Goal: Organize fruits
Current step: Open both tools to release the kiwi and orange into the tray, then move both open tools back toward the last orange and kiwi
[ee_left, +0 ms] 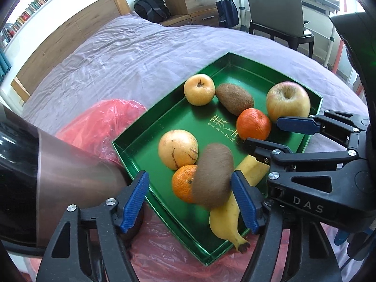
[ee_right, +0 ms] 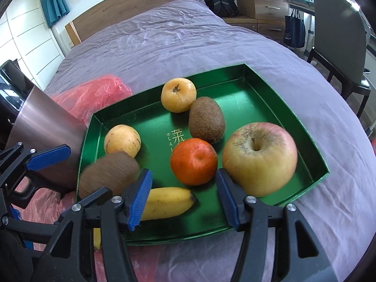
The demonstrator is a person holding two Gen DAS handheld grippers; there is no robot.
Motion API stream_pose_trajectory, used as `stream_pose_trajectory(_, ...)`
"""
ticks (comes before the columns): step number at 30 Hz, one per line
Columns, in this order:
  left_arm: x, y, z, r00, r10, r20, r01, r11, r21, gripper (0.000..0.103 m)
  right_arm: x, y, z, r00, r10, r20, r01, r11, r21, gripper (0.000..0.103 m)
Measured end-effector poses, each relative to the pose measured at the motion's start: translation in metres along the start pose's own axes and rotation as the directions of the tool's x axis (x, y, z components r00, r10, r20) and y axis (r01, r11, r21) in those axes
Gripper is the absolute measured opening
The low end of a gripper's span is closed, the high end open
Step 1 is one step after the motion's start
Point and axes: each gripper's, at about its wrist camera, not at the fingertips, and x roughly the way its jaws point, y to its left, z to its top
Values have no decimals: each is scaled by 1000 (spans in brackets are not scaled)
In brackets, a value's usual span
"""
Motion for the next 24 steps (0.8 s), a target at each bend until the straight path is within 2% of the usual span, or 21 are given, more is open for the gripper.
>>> stream_pose_trajectory(5,-24,1,-3,1000,-11,26,11,1000,-1,72,-26,1,-3,999,2,36,-2,1000,15,96)
stream_pose_trajectory(13,-73,0,-22,996,-40,75,40,999,5,72,-71,4,-13,997,-2,77,0,1000,23,98)
stream_pose_trajectory(16,-89,3,-34,995,-39,88,39,999,3,72,-88,8,-19,996,-3,86,1,1000,20,103)
stream_pose_trajectory(24,-127,14,-72,995,-16,103,18,1000,-17,72,-126,29,-45,995,3,100,-2,1000,-9,103)
